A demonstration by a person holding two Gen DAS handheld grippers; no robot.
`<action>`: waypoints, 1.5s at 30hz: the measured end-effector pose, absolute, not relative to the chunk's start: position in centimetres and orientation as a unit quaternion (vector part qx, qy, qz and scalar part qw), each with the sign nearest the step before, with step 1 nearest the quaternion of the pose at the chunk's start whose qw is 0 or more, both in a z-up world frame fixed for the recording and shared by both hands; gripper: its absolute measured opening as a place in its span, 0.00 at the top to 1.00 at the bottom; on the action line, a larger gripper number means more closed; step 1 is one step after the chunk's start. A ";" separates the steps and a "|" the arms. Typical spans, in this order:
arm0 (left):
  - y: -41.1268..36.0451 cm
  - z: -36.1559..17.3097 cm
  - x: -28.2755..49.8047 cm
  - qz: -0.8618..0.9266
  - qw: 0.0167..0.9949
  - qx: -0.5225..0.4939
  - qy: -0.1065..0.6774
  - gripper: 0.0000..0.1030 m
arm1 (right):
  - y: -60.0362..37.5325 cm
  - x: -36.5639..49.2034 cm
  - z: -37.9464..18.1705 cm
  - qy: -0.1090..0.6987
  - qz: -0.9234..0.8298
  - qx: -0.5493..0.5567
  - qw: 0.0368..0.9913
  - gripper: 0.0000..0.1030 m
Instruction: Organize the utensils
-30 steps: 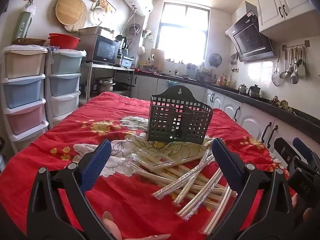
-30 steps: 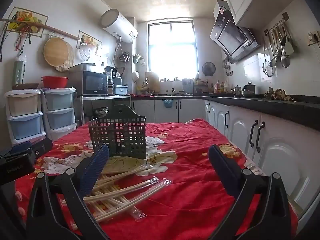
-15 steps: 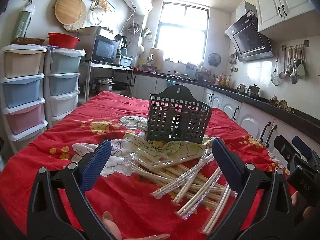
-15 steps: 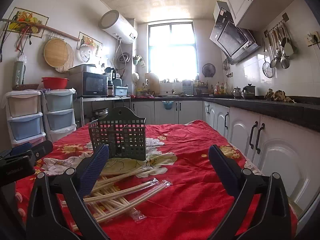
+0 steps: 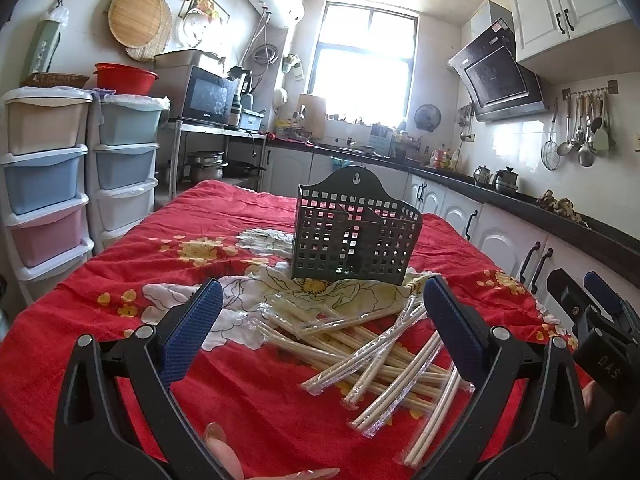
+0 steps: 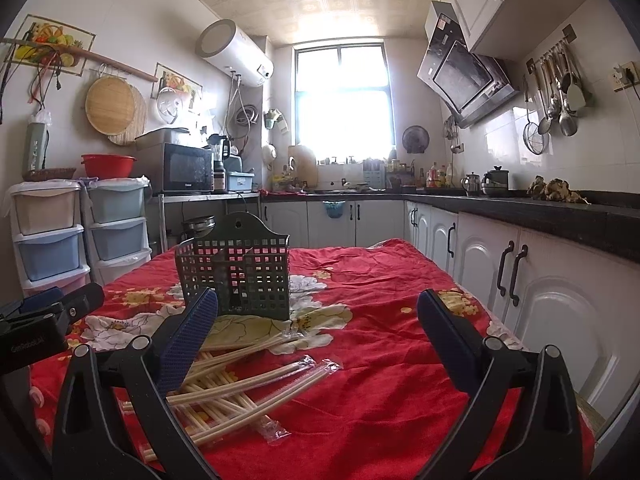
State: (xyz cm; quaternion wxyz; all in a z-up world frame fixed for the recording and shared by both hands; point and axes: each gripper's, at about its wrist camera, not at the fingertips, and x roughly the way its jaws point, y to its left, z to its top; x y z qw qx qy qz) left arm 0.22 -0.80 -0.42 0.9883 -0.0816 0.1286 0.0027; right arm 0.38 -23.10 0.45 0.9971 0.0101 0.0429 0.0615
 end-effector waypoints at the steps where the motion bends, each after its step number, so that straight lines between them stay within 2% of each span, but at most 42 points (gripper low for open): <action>1: -0.8 -0.4 0.2 0.003 0.988 -0.082 0.129 0.10 | -23.1 0.4 0.4 0.043 0.061 0.010 0.997 0.06; 30: -0.1 -1.0 0.4 0.008 0.985 -0.096 0.145 0.10 | -22.9 0.8 -0.3 0.051 0.068 0.005 0.996 0.06; 45: 3.7 -0.9 1.4 0.035 0.973 -0.136 0.183 0.10 | -19.9 1.7 0.2 0.088 0.139 -0.038 0.986 0.06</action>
